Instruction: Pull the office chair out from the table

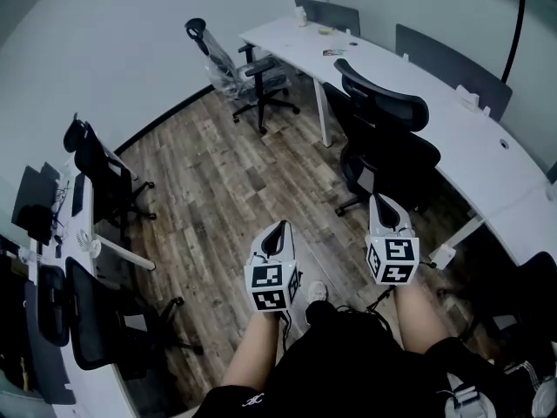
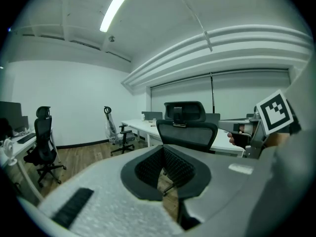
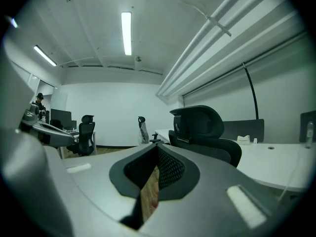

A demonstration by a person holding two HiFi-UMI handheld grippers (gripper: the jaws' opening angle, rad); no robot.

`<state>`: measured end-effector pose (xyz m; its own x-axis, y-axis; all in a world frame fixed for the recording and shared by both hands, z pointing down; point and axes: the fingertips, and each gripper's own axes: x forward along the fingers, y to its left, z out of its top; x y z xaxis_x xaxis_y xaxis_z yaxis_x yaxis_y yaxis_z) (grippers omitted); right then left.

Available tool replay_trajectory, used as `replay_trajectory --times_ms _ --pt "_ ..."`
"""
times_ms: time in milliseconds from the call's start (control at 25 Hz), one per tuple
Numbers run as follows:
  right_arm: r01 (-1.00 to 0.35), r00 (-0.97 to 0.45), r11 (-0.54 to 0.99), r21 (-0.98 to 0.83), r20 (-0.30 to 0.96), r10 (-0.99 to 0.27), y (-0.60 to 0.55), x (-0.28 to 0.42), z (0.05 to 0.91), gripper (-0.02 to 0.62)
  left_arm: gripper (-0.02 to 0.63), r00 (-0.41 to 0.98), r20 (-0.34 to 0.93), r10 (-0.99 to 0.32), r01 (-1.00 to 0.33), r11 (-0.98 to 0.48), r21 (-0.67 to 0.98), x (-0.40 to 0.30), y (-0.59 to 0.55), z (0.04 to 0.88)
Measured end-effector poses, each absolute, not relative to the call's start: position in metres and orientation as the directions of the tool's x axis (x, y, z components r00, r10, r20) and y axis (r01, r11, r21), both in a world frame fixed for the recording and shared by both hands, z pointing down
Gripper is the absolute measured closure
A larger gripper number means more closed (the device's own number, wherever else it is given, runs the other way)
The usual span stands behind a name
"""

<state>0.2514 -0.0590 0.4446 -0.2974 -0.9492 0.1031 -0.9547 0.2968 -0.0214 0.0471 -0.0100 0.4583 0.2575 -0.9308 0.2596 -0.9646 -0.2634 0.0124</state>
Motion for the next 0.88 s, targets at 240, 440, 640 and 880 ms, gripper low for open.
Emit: replay_trajectory --times_ms 240,440,640,880 --pt "-0.954 -0.299 0.299 -0.021 0.101 -0.949 -0.134 0.222 0.439 0.586 0.597 0.240 0.275 -0.931 -0.969 -0.246 0.014 0.007 -0.072 0.460" --pt "-0.959 -0.282 0.280 -0.037 0.095 -0.955 -0.204 0.204 0.431 0.586 0.597 0.242 0.287 -0.927 -0.968 -0.252 0.004 -0.019 -0.139 0.456" --pt "-0.966 -0.260 0.257 -0.042 0.097 -0.961 -0.267 0.193 0.429 0.586 0.597 0.272 0.283 -0.920 -0.958 -0.285 -0.005 -0.029 -0.208 0.450" --pt "-0.975 -0.222 0.218 -0.042 0.098 -0.970 -0.318 0.190 0.434 0.586 0.597 0.318 0.280 -0.906 -0.942 -0.336 -0.017 -0.032 -0.280 0.452"
